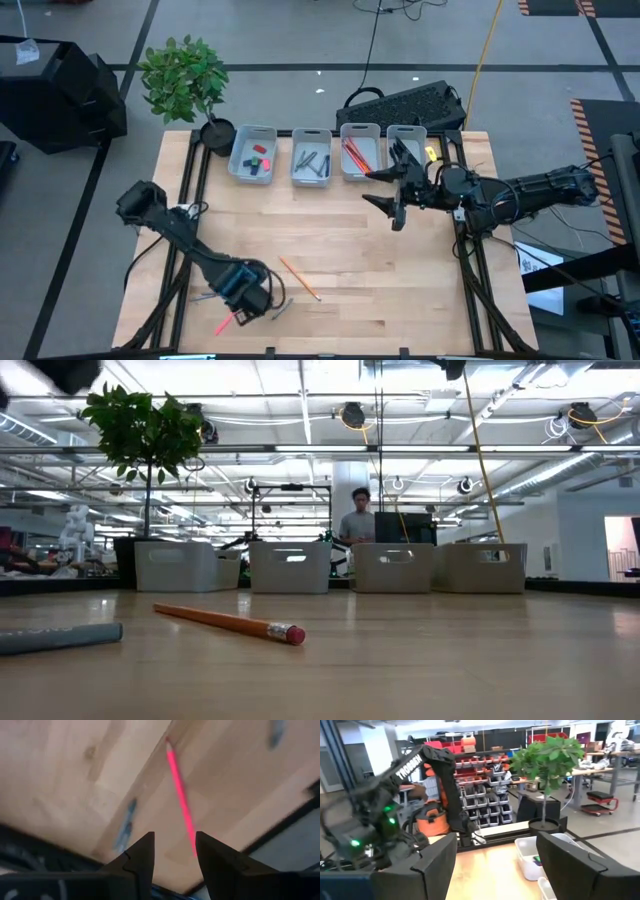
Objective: Sort crayons/erasers/pens/pencils in bins
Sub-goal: Put the gray crayon into the middle left gray bin
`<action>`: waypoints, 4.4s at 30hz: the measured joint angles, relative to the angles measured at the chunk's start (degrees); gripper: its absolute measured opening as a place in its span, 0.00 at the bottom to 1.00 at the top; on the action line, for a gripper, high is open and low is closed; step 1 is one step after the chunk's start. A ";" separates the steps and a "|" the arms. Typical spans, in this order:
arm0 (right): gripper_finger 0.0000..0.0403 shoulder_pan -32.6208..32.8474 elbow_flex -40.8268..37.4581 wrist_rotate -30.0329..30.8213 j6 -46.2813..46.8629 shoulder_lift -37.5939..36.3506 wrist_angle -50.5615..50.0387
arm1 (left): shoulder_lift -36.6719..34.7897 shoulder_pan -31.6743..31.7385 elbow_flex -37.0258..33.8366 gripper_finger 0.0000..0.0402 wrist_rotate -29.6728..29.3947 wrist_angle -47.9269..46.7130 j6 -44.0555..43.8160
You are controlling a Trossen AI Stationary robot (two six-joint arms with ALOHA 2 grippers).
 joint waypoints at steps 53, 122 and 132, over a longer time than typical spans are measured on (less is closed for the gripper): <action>0.66 3.69 -0.02 1.46 0.79 0.09 0.92 | -12.33 2.69 -21.71 0.05 -12.64 20.94 23.29; 0.66 -2.03 0.02 3.08 1.97 -6.67 -32.54 | 20.76 64.90 17.47 0.40 -19.16 22.65 37.01; 0.66 -1.90 0.02 2.91 0.12 -6.85 -32.65 | 3.98 51.19 17.53 0.38 -12.33 2.67 43.07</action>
